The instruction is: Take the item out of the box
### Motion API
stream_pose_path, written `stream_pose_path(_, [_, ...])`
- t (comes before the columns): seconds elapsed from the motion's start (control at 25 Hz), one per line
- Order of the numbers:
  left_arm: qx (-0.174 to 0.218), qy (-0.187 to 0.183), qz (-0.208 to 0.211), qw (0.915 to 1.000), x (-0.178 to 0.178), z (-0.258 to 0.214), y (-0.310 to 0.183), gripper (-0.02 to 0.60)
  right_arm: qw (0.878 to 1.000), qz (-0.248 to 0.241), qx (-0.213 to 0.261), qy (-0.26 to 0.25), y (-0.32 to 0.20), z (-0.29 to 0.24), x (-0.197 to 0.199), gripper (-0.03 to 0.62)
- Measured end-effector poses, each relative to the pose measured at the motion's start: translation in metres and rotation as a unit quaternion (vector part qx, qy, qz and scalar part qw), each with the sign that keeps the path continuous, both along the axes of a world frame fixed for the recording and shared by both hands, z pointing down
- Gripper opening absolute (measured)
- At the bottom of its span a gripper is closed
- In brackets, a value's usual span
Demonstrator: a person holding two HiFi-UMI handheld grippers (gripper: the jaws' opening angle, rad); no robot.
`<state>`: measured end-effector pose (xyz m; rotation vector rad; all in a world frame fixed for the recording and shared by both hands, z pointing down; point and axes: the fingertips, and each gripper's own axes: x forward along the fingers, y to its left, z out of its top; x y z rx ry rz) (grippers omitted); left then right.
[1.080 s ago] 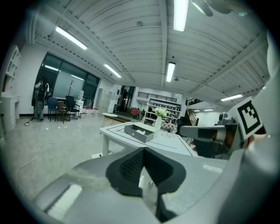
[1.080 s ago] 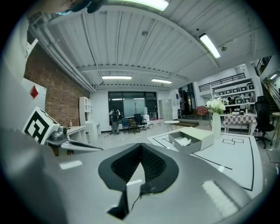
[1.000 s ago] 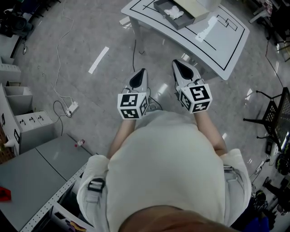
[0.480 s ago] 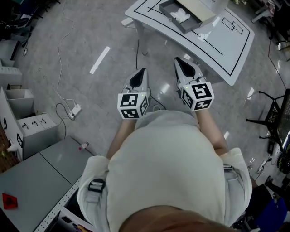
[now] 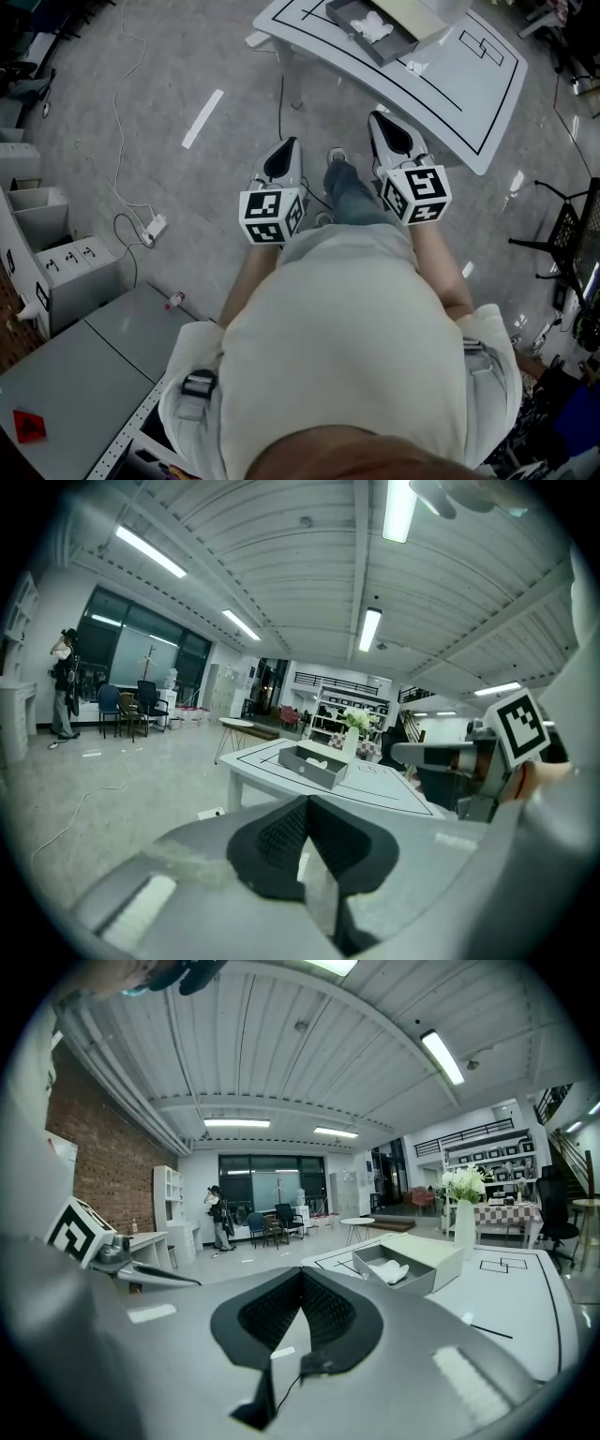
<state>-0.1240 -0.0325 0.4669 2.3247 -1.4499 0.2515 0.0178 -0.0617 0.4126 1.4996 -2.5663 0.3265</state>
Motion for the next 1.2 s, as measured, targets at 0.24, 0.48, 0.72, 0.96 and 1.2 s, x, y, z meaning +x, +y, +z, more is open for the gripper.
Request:
stream_pose_path(0.24, [0.004, -0.001, -0.004, 1.0000, 0.000, 0.001, -0.026, 0.000, 1.000, 0.002, 0.004, 0.002, -0.029, 0.003, 0.003, 0.000])
stream_pose_path(0.48, [0.006, -0.005, 0.001, 1.0000, 0.004, -0.002, -0.063, 0.000, 1.000, 0.007, 0.011, -0.001, -0.070, -0.003, 0.007, 0.000])
stream_pose_path(0.72, [0.010, -0.007, 0.003, 0.9999, 0.011, -0.009, -0.101, 0.000, 1.000, 0.010, 0.017, -0.002, -0.107, -0.010, 0.014, 0.000])
stream_pose_path(0.96, [0.008, -0.008, 0.007, 0.9999, 0.022, -0.013, -0.137, 0.000, 1.000, 0.012, 0.012, 0.002, -0.143, -0.009, 0.025, 0.000])
stream_pose_path(1.2, [0.012, -0.006, 0.007, 0.9999, 0.034, -0.017, -0.174, 0.000, 1.000, 0.011, 0.012, 0.008, -0.178, -0.008, 0.038, 0.000])
